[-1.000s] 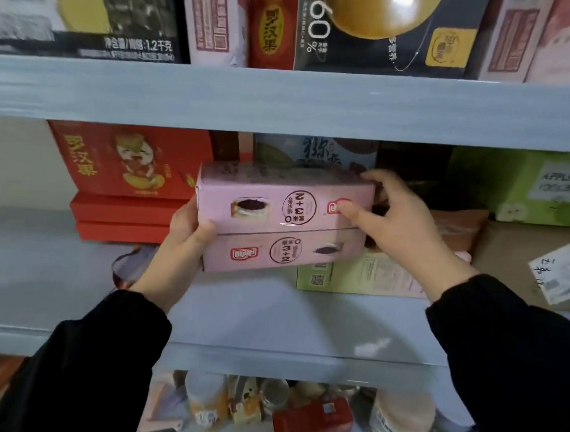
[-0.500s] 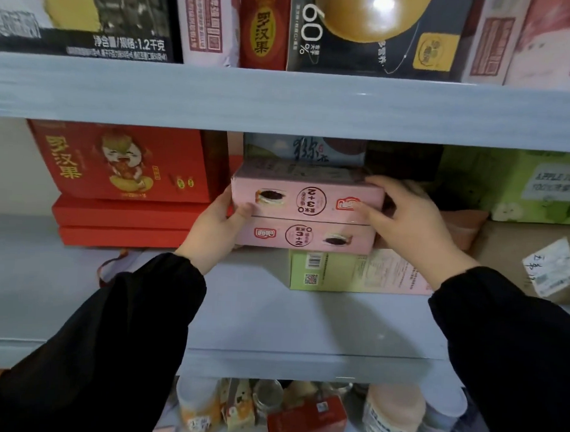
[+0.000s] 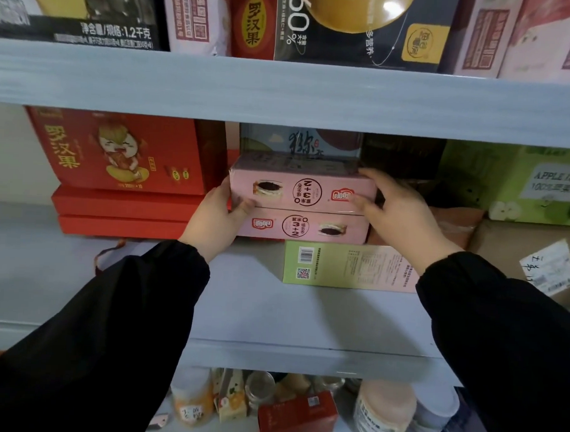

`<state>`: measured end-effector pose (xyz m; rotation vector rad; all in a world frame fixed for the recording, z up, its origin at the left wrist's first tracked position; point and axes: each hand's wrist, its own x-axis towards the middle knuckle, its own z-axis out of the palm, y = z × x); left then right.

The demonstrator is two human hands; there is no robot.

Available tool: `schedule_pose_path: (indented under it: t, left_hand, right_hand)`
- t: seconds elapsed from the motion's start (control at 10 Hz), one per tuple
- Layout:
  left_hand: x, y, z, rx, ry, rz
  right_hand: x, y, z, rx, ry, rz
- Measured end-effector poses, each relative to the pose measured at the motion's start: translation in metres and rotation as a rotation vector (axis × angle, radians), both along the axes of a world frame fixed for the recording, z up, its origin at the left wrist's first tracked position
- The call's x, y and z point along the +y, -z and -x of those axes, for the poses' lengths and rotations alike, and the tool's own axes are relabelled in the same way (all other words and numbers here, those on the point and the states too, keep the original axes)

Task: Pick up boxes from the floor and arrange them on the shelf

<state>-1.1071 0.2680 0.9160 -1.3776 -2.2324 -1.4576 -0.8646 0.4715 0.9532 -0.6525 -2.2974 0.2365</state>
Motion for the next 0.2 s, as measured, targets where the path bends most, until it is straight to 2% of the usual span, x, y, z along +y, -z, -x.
schedule_pose_path:
  t: [0.1,0.2]
  left_hand:
    - [-0.006,-0.005,-0.009,0.027,-0.026,0.072]
    - [-0.019,-0.010,-0.009,0.046,-0.115,0.127]
  right_hand:
    - [-0.004,-0.004,-0.002,-0.026,0.031,-0.001]
    - [-0.014,-0.005,-0.005,0.028,0.039,-0.097]
